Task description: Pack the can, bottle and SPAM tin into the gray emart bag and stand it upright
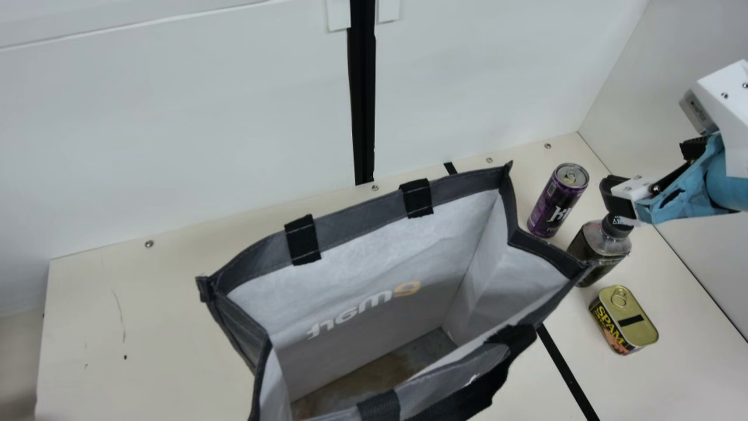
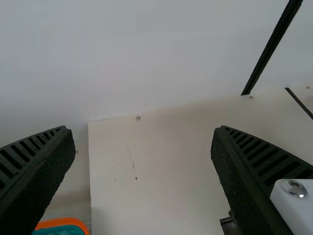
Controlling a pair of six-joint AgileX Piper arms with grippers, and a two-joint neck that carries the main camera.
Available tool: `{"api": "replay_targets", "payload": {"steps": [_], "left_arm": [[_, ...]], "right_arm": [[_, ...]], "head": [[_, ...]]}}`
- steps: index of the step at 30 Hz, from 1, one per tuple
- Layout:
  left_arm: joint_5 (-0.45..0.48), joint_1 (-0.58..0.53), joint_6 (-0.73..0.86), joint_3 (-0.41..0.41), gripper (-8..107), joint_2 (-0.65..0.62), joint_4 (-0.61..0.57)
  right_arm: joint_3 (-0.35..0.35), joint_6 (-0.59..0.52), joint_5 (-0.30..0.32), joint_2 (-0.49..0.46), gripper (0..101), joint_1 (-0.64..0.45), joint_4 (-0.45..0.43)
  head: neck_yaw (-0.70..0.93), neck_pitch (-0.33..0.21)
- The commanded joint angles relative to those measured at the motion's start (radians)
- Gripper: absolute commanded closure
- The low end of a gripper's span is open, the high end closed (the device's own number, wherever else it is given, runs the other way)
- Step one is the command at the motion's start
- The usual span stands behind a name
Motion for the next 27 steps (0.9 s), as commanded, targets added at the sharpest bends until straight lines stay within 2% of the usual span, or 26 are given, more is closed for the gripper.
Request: {"api": "replay_targets", "payload": {"steps": [1, 27], "left_arm": [[0.0, -0.037, -0.007, -0.023, 9, 0.012, 0.019], [0.0, -0.533, -0.163, -0.269, 9, 0.19, 0.361]], "right_arm": [[0.0, 0.0, 0.0, 0.0, 6, 0.0, 0.0], [0.0, 0.0, 0.0, 0.0, 6, 0.0, 0.0]], "head": [[-0.001, -0.021], [-0.001, -0.021]]}}
